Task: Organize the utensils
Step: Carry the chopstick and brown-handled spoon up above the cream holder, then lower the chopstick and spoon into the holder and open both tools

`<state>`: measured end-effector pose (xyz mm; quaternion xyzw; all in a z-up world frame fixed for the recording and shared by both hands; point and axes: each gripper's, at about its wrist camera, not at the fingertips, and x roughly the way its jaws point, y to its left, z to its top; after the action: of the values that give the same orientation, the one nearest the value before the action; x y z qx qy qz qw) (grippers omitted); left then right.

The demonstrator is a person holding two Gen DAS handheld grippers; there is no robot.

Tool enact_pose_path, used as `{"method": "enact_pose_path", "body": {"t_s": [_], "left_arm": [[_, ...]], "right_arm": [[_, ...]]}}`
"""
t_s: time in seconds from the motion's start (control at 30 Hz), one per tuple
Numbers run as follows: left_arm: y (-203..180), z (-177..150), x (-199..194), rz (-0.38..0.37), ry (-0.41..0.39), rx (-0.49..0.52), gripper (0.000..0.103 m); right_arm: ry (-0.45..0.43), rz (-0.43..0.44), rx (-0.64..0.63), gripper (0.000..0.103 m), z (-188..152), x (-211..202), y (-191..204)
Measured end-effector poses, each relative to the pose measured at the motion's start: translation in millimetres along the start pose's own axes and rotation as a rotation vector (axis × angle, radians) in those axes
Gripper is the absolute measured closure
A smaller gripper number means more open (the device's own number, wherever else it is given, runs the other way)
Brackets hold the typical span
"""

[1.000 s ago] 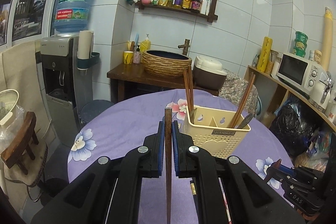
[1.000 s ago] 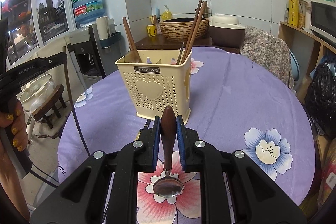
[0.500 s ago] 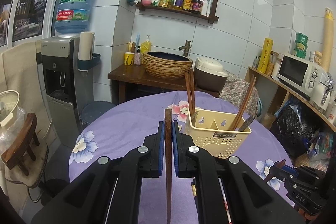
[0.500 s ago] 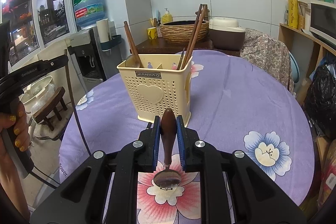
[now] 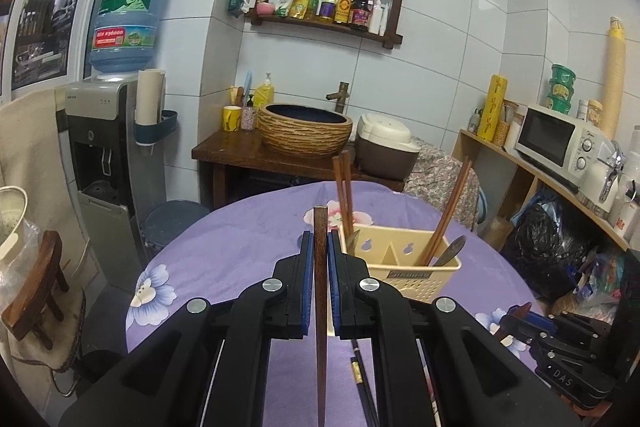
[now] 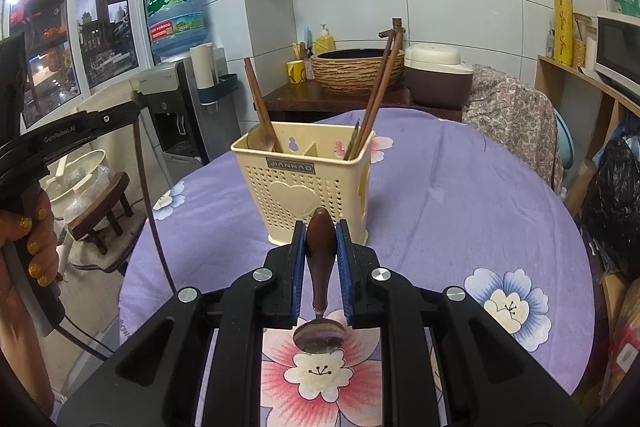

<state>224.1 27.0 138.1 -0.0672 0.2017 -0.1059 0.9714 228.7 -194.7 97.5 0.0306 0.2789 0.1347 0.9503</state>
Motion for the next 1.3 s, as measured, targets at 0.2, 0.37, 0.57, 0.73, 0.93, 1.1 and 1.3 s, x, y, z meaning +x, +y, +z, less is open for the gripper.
{"method": "enact_pose_path", "body": {"t_s": [0.2, 0.37, 0.57, 0.73, 0.93, 1.1, 1.3], "left_arm": [[-7, 47, -4, -0.080, -0.041, -0.020, 0.095], [-23, 102, -5, -0.138, -0.109, -0.026, 0.095], [-38, 134, 19, -0.131, -0.167, -0.027, 0.095], [-42, 131, 46, -0.094, -0.209, -0.024, 0.095], [-38, 99, 76, -0.025, -0.183, -0.047, 0.095], [-34, 74, 86, -0.017, -0.153, -0.027, 0.095], [-32, 47, 99, -0.034, -0.079, -0.008, 0.095]], "right_arm": [[-0.061, 0.028, -0.009, 0.087, 44, -14, 3], [-0.156, 0.029, -0.009, 0.087, 101, -24, 7], [-0.222, -0.009, -0.021, 0.087, 155, -10, 12], [-0.235, -0.048, -0.031, 0.087, 161, 22, 10], [-0.199, -0.071, -0.057, 0.087, 132, 60, 6], [-0.161, -0.059, -0.061, 0.087, 108, 81, 3], [-0.148, -0.052, -0.095, 0.087, 95, 85, 9]]}}
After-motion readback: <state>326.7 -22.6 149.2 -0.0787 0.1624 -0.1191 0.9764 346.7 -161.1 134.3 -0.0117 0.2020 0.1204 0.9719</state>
